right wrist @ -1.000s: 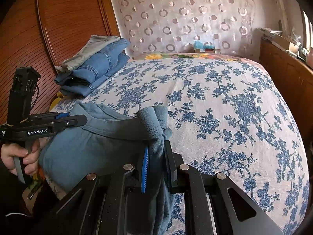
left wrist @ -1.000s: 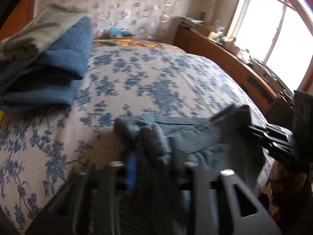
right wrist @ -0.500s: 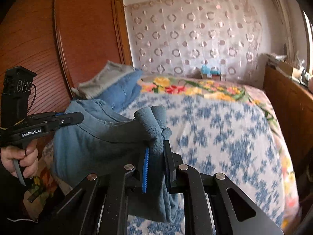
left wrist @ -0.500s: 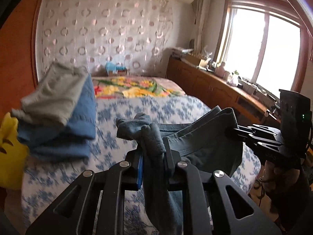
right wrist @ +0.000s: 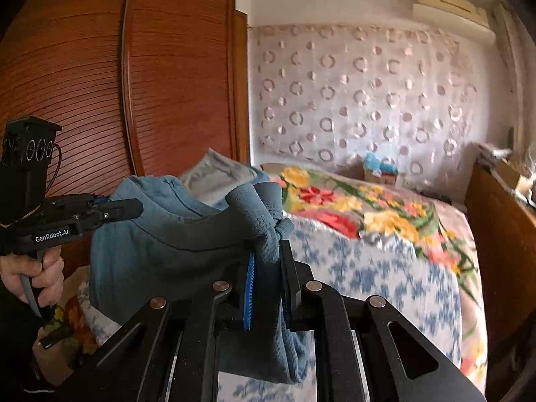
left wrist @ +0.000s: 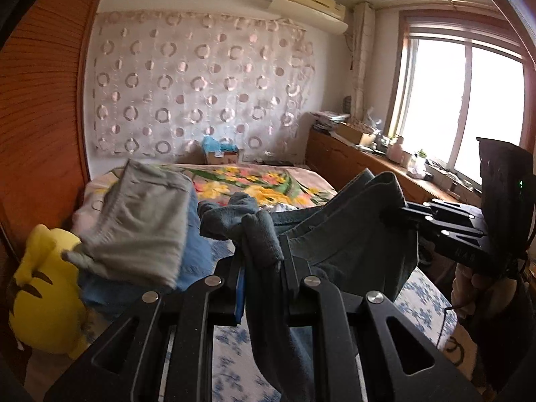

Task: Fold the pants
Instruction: 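Lift the folded shorts with both tools and carry them toward the clothes stack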

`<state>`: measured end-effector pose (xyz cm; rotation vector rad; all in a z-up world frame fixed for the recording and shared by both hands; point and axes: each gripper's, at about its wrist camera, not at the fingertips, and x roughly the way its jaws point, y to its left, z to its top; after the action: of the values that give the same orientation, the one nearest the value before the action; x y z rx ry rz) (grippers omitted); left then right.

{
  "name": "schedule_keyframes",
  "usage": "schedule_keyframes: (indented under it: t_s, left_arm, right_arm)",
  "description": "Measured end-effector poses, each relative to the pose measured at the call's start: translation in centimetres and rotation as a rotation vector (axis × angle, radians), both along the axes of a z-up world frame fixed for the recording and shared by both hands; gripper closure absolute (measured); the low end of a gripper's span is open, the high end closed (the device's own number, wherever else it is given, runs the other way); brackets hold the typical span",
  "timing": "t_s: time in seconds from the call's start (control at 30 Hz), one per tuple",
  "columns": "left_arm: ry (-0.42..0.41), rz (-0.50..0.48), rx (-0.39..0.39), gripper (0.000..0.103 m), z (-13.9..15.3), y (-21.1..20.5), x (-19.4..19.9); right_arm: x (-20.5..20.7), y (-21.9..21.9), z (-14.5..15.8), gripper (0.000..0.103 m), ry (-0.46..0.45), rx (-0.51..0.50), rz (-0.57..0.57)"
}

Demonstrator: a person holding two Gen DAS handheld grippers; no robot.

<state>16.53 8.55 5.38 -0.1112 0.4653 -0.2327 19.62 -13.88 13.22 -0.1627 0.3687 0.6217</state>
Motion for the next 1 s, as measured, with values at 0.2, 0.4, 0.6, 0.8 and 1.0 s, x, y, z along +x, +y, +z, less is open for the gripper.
schedule_keyframes:
  t_s: [0.2,0.4,0.6,0.8,1.0]
  left_arm:
    - [-0.008,0.043,0.018,0.086,0.7,2.1,1.9]
    - [-0.017,0.082,0.022,0.086,1.2,3.6,3.1]
    - [-0.029,0.11,0.025,0.086,1.5,4.6,4.3]
    - [-0.049,0.142,0.023,0.086,1.6,5.4,5.4]
    - [-0.091,0.196,-0.007,0.086,1.4,6.6,5.3]
  right_arm:
    - [4.0,1.7,0.3,0.09,-0.024,-0.003,0.036]
    - [7.4,2.5,-0.4,0.09,-0.036,-0.006,0.067]
    - [10.0,3.0,-0.8,0.09,-0.046,-0.001,0.087]
    - [12.7,4.0,-0.8,0.09,-0.069,0.004,0.111]
    - [15.5,6.2,-0.7,0.09,-0.118,-0.01,0.16]
